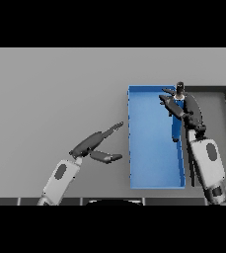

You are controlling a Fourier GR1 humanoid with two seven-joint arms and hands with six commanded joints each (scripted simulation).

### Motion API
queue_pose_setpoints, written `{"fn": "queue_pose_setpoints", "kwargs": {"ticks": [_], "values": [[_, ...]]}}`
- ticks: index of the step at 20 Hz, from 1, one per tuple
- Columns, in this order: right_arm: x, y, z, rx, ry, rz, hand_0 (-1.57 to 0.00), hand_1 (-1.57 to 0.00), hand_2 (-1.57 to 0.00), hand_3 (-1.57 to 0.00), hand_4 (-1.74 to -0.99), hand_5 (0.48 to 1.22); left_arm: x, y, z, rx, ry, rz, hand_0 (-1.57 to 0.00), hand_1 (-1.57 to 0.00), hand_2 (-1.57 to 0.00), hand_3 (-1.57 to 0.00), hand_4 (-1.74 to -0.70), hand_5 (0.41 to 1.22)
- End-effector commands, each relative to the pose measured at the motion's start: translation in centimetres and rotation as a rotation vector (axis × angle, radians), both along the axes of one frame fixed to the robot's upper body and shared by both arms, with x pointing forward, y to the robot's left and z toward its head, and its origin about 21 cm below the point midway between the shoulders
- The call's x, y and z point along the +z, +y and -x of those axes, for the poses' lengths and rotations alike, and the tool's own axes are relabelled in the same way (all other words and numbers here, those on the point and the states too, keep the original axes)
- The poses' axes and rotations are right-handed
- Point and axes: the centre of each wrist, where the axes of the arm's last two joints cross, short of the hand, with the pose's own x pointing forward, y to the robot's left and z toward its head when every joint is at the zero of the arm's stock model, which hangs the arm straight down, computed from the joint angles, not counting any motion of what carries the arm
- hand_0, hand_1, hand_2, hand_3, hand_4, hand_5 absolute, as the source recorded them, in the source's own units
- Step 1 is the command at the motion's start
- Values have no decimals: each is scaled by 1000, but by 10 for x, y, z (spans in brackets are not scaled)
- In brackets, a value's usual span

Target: Pick up the blue pipe and place it into the blue bin.

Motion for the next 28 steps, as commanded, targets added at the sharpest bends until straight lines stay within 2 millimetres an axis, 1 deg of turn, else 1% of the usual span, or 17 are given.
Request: {"fn": "queue_pose_setpoints", "kwargs": {"ticks": [1,3,4,6,8,9,10,11,12,13,15,16,18,21,24,26,28], "values": [[-7,2,2,-19,39,-15,-1571,-1571,-1571,-1571,-1498,1221,0,0,0,3,-7,-1,1,1,1,1,-928,470],[-14,1,6,-37,103,-24,-1571,-1571,-1571,-1571,-1497,1221,-2,4,1,9,-11,3,1,1,1,1,-923,476],[-17,1,8,-41,136,-14,-1571,-1571,-1571,-1257,-1546,1221,-3,1,1,8,-11,-1,1,1,1,1,-923,478],[-26,0,12,-52,220,-27,-1571,-1571,-1571,-804,-1616,1221,-3,3,-1,6,-17,2,1,1,1,1,-922,481],[-33,3,12,-72,293,-33,-1571,-1571,-1571,-514,-1661,1221,-2,1,-2,2,-19,0,1,1,1,1,-919,486],[-34,2,13,-87,335,-50,-1571,-1571,-1571,-411,-1677,1171,1,1,-2,2,-30,9,1,1,1,1,-918,489],[-35,3,11,-107,368,-60,-1571,-1571,-1518,-455,-1626,1161,-1,-2,-1,1,-26,2,1,1,1,1,-920,491],[-35,2,11,-111,380,-62,-1355,-1282,-1234,-364,-1553,1154,-1,0,0,3,-24,2,1,1,1,1,-919,493],[-36,2,11,-111,389,-59,-1084,-1025,-987,-291,-1469,1148,-1,0,0,3,-24,5,1,1,1,1,-921,493],[-36,1,10,-112,393,-53,-867,-820,-789,-232,-1405,1137,0,1,0,3,-26,7,1,1,1,1,-920,493],[-34,0,8,-120,424,-3,-554,-525,-505,-148,-1339,1108,3,0,-2,9,-17,2,1,1,1,1,-925,494],[-33,1,8,-93,422,53,-443,-419,-404,-118,-1307,1068,2,-1,-1,11,-13,1,1,1,1,1,-926,494],[-34,0,9,-38,425,187,-283,-268,-258,-75,-1250,962,-1,0,1,8,-6,4,1,1,1,1,-926,494],[-35,6,9,56,460,310,-145,-137,-132,-38,-1205,837,-4,7,4,6,-6,-1,1,1,1,1,-927,496],[-35,6,9,83,484,367,-74,-70,-67,-19,-1161,771,-2,3,1,8,-7,4,1,1,1,1,-929,496],[-34,6,10,98,493,380,-47,-44,-42,-12,-1125,747,-1,6,-1,12,-10,9,1,1,1,1,-931,496],[-33,10,11,121,488,387,-30,-28,-27,-7,-1099,725,-6,6,2,8,-4,6,1,1,1,1,-932,497]]}}
